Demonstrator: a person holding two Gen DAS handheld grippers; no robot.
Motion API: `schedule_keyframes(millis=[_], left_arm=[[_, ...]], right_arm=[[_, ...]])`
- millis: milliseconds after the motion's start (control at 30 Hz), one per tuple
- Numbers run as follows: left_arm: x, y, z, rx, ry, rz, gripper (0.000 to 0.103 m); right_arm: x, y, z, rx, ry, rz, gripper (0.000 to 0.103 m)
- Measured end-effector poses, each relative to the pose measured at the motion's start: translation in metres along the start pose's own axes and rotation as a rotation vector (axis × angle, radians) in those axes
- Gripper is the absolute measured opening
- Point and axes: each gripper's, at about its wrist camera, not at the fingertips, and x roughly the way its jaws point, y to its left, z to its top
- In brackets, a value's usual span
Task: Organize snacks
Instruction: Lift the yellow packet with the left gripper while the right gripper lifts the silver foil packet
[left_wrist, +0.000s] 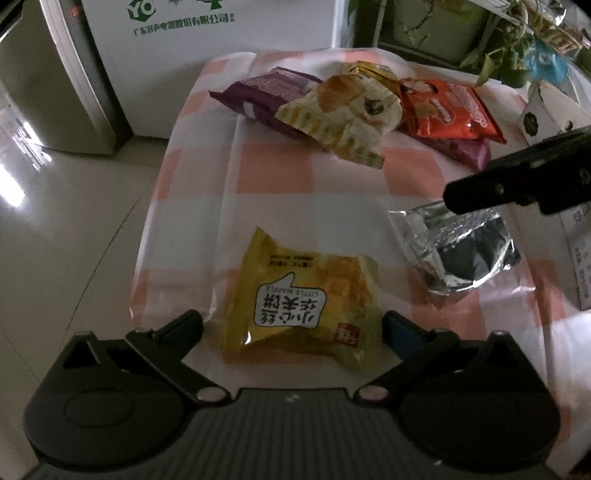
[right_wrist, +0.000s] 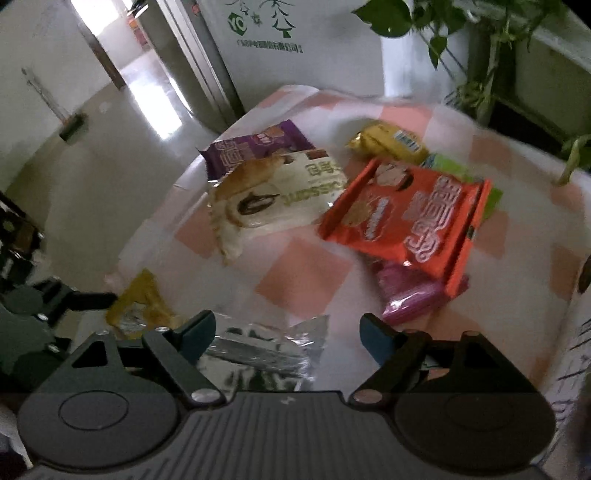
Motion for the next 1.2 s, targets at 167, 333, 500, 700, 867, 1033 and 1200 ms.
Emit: schedule_keyframes(millis=[167, 333, 500, 700, 867, 1033, 1200], left_arm=[[-0.003, 0.002, -0.002, 0.018, -0.003, -0.012, 0.102], [-0.014, 0.004, -0.002, 0.038, -0.045, -0.049, 0.102], [-0.018, -0.003, 0.0, 0.086, -0.079, -0.061, 0.102], [-0.004, -0.006, -0.002, 0.127, -0.062, -0.012, 0.102], [-0.001, -0.004, 0.001, 0.093, -0.085, -0.01, 0.102], [0.001, -0.007, 0.002, 0.097, -0.094, -0.01, 0.103], [0.0, -0.01, 0.002, 0.094, -0.097, -0.019, 0.098]], right_arm=[[0.01, 0.006, -0.001, -0.068, 0.023, -0.003, 0.09], [0.014, 0.009, -0.001, -0.057, 0.034, 0.012, 0.09], [0.018, 0.011, -0.003, -0.021, 0.058, 0.008, 0.095], [0.026, 0.019, -0.006, 0.007, 0.08, -0.02, 0.101], [0.033, 0.032, -0.008, -0.023, 0.087, -0.081, 0.102], [0.035, 0.041, -0.013, -0.062, 0.089, -0.131, 0.101], [0.026, 0.035, -0.014, -0.053, 0.066, -0.151, 0.086]])
